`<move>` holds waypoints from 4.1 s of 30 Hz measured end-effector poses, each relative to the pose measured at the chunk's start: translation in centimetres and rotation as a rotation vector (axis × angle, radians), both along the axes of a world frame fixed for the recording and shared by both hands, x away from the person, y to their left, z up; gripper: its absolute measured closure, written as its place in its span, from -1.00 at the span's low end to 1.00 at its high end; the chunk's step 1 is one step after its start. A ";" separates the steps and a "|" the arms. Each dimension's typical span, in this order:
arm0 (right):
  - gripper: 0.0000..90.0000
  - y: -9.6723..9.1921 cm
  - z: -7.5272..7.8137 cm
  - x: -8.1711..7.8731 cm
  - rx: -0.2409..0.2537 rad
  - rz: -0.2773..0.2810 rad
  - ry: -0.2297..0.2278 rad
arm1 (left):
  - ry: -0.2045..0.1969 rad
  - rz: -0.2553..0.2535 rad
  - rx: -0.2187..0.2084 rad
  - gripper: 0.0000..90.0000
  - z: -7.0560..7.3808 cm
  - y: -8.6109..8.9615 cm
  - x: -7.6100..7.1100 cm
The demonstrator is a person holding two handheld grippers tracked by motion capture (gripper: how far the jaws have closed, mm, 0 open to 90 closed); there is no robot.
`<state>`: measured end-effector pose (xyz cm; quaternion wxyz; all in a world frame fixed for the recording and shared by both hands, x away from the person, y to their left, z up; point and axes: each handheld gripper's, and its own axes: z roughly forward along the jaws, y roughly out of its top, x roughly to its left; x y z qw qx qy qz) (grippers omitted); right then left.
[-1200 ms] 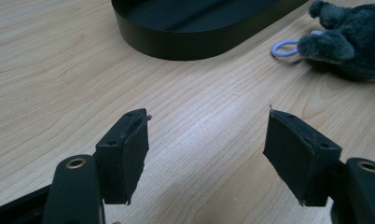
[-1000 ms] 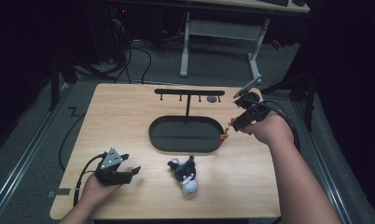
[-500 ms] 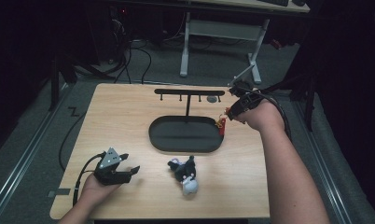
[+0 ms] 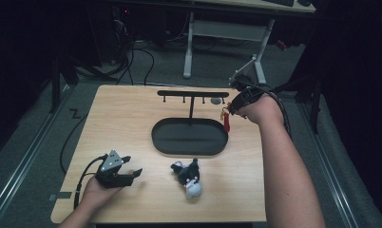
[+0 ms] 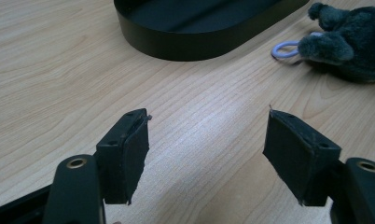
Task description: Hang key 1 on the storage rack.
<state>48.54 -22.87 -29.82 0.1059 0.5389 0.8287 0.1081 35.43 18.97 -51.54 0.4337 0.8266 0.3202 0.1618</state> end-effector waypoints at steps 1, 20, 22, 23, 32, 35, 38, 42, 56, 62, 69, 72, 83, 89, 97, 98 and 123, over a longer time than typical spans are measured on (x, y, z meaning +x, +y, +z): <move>0.42 0.0 0.0 0.1 0.001 -0.002 -0.002 | 0.000 0.000 0.000 -0.31 0.0 0.0 0.0; 0.43 0.3 0.1 1.5 0.017 -0.014 -0.014 | 0.008 -0.006 0.006 -0.31 -0.1 -0.1 -0.2; 0.43 0.3 0.3 1.7 0.026 -0.016 -0.021 | 0.002 -0.007 0.013 -0.30 -0.1 -0.1 -0.2; 0.43 0.4 0.5 1.9 0.033 -0.016 -0.022 | 0.004 -0.003 0.007 -0.30 -0.1 -0.1 -0.2; 0.43 0.1 0.1 2.8 0.034 -0.042 -0.042 | 0.007 -0.008 0.012 -0.30 -0.1 0.0 -0.2; 0.43 -0.1 -0.4 2.9 0.033 -0.051 -0.035 | 0.008 -0.007 0.011 -0.30 -0.1 0.0 -0.2; 0.43 -0.4 -0.8 2.7 0.039 -0.057 -0.032 | 0.009 -0.009 0.011 -0.30 -0.1 0.0 -0.2; 0.43 -0.7 -1.4 2.5 0.033 -0.064 -0.024 | 0.009 -0.012 0.012 -0.30 -0.1 -0.1 -0.2; 0.42 -1.9 -4.9 2.1 0.054 -0.082 -0.003 | 0.012 -0.017 0.022 -0.30 -0.3 -0.3 -0.2; 0.21 -1.7 -5.7 2.2 0.051 -0.092 -0.044 | 0.014 -0.018 0.020 -0.29 -0.2 -0.2 -0.2; 0.17 -1.8 -6.3 0.6 0.062 -0.098 -0.045 | 0.023 -0.020 0.002 -0.25 0.0 -0.2 -0.1; 0.14 -2.0 -6.6 -0.8 0.068 -0.093 -0.055 | 0.022 -0.022 0.002 -0.24 0.0 -0.4 -0.2; -0.14 -3.2 -9.9 -8.1 0.110 -0.079 -0.220 | 0.026 -0.046 0.022 -0.14 -0.1 -1.8 -0.7; -0.20 -3.7 -12.3 -11.3 0.140 -0.080 -0.311 | 0.029 -0.058 0.033 -0.12 -0.2 -2.3 -1.0; -0.19 -3.4 -17.3 -16.1 0.217 -0.065 -0.430 | 0.041 -0.060 0.034 -0.11 -0.3 -2.6 -1.1; -0.19 -3.3 -17.9 -16.8 0.218 -0.066 -0.445 | 0.045 -0.059 0.027 -0.11 -0.3 -2.6 -1.1; -0.08 -2.5 -20.9 -21.9 0.303 -0.061 -0.555 | 0.084 -0.112 -0.003 0.91 -0.2 -9.4 -2.9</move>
